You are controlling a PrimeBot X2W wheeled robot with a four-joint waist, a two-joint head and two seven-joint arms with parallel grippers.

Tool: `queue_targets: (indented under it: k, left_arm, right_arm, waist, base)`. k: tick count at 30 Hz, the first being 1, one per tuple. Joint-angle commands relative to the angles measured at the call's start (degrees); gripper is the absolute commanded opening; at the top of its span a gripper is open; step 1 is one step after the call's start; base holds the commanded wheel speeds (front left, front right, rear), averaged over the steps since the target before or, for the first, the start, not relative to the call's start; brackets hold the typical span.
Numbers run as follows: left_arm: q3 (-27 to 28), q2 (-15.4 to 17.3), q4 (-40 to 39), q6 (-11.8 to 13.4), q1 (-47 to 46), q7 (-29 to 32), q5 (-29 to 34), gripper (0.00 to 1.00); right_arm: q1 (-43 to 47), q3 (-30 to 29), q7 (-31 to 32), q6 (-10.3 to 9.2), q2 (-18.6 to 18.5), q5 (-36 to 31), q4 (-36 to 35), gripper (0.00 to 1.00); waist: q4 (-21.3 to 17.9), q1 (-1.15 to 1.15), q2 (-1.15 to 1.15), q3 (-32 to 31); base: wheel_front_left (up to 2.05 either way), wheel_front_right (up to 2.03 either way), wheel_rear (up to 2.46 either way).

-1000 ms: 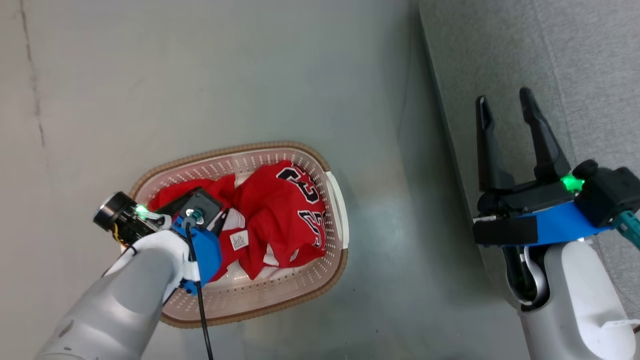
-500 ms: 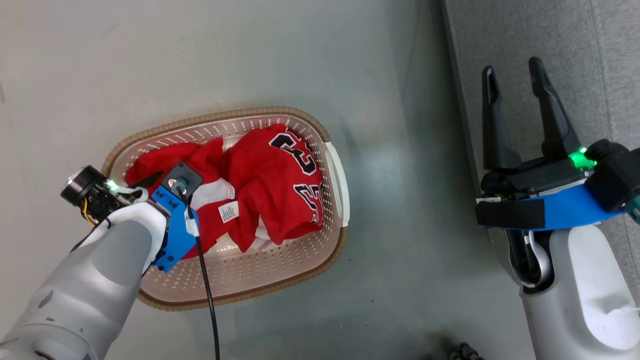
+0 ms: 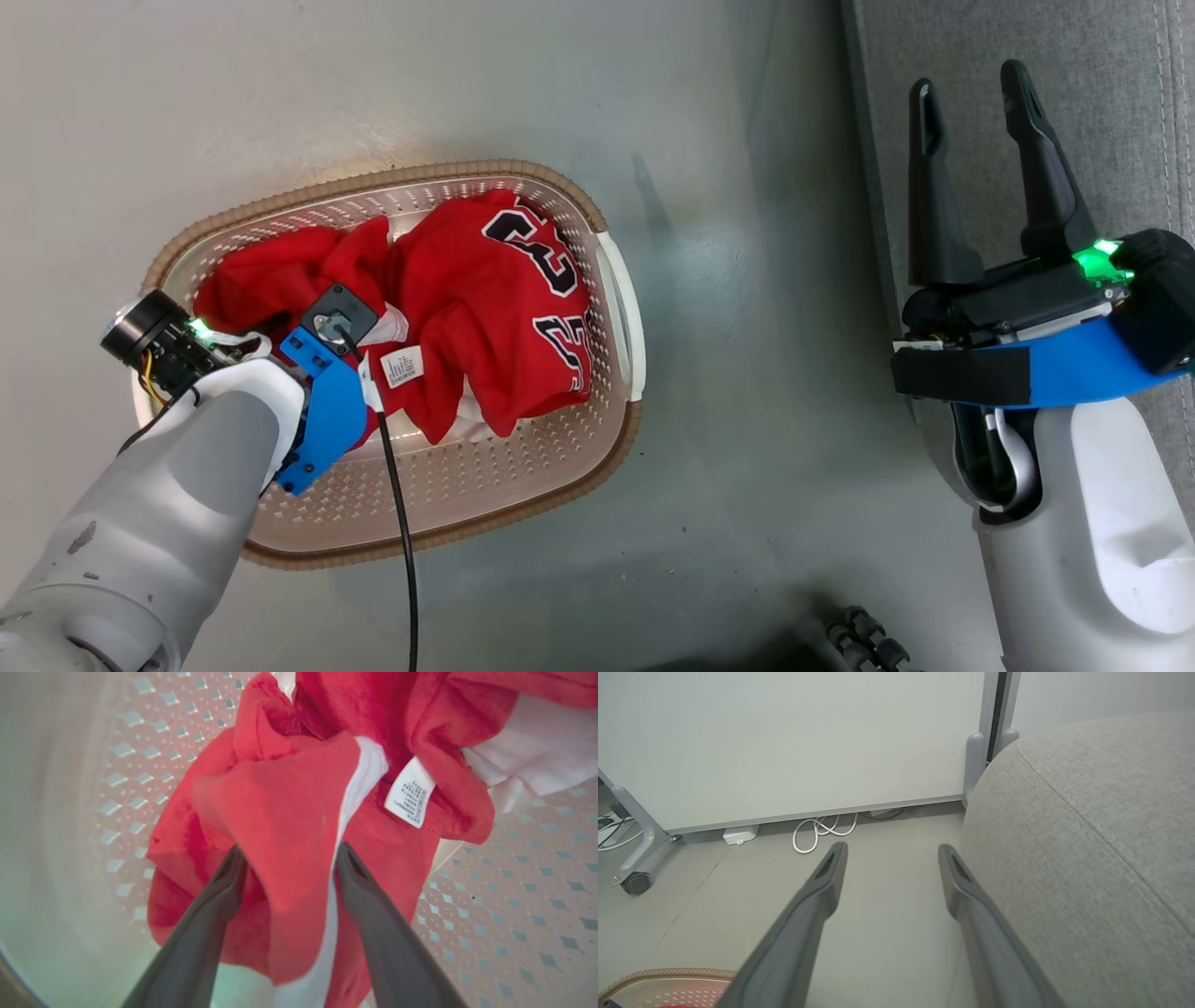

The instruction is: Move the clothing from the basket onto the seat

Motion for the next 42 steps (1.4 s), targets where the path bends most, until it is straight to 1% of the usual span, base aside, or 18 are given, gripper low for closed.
queue_targets:
  k: [1,2,9,11,17,23,35,42]
  left_arm:
    - [-0.25,0.26,0.11,-0.04,-0.85,-0.05,0.19,0.29]
    - [-0.52,0.31,0.00,-0.04,-0.93,-0.16,0.40,0.00]
    - [-1.30,0.63,-0.69,-0.04,-0.52,-0.98,-0.29,0.00]
    - [-1.40,0.17,-0.99,-0.04,-0.41,-1.89,-0.84,0.00]
    - [-1.70,-1.78,-2.00,-0.04,0.21,-4.68,-2.41,0.00]
    - [-1.93,-4.59,-3.88,-0.04,0.48,-8.09,-3.85,0.00]
    - [-1.89,-9.43,-5.87,-0.04,2.46,-15.63,-7.73,0.00]
    - [-0.67,-11.39,-7.52,-0.04,3.05,-18.12,-10.02,0.00]
  right_arm:
    - [-0.89,-0.03,-0.22,0.03,-0.22,0.28,-0.25,1.00]
    - [-0.84,-0.04,-0.22,0.03,-0.22,0.30,-0.24,1.00]
    - [-0.88,0.03,-0.21,0.03,-0.22,0.67,0.46,1.00]
    - [-0.76,-0.20,-0.21,0.03,-0.22,0.55,0.62,1.00]
    - [-0.22,-0.66,-0.22,0.03,-0.22,-0.04,1.28,1.00]
    - [0.91,-0.81,-0.21,0.03,-0.23,-0.83,2.10,1.00]
    - [4.31,-1.83,-0.22,0.03,-0.24,-2.56,3.67,1.00]
    - [6.57,-2.43,-0.22,0.03,-0.24,-3.43,4.49,1.00]
  waist:
    - [-0.09,-0.01,0.00,0.11]
    - [-0.15,-0.01,0.00,0.17]
    - [-0.14,-0.01,0.00,-0.42]
    - [0.19,-0.01,0.00,-0.90]
    - [1.59,-0.01,0.00,-3.08]
    - [3.74,-0.01,0.00,-6.13]
    - [8.29,-0.01,0.00,-14.38]
    - [10.54,-0.01,0.00,-19.19]
  base:
    - [0.00,0.00,0.00]
    - [0.00,0.00,0.00]
    - [0.00,0.00,0.00]
    - [0.00,0.00,0.00]
    - [0.00,0.00,0.00]
    - [0.00,0.00,0.00]
    - [0.00,0.00,0.00]
    - [0.00,0.00,0.00]
